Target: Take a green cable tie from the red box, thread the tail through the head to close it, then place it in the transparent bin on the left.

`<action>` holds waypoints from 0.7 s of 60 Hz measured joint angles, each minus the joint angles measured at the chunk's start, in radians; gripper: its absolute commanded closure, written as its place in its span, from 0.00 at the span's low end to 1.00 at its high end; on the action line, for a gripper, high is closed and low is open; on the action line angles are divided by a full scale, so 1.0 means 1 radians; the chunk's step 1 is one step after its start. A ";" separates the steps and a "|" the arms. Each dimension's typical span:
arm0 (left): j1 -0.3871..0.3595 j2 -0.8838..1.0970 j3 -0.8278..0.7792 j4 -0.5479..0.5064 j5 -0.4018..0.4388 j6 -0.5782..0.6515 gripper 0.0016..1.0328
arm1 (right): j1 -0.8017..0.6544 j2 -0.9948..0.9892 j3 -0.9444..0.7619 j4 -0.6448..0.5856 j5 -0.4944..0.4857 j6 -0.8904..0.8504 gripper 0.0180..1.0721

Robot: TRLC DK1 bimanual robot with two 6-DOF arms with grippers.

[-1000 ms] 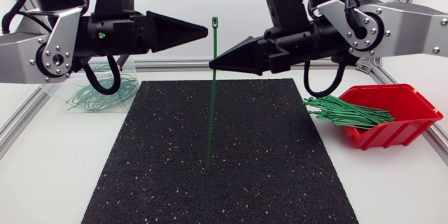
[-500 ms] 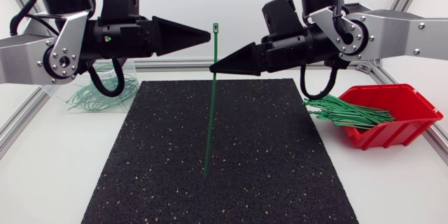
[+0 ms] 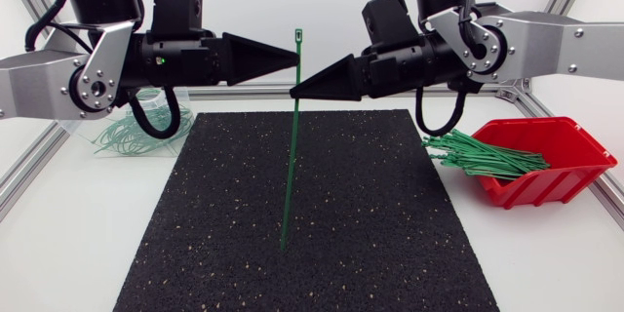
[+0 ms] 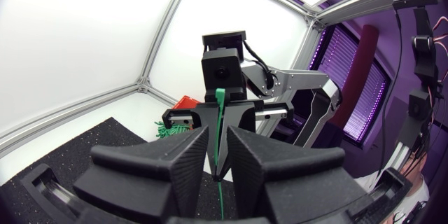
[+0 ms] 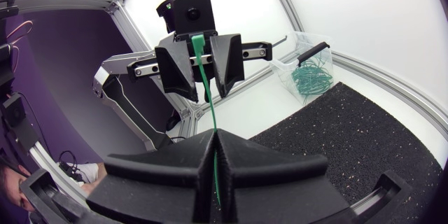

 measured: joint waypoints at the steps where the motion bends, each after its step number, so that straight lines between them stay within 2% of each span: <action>1: 0.000 0.000 0.000 0.000 0.000 0.000 0.79 | 0.000 0.000 0.000 0.000 0.001 0.000 0.95; 42: 0.000 0.000 0.000 -0.007 -0.010 0.011 0.80 | 0.003 0.019 0.000 0.016 -0.003 0.004 0.95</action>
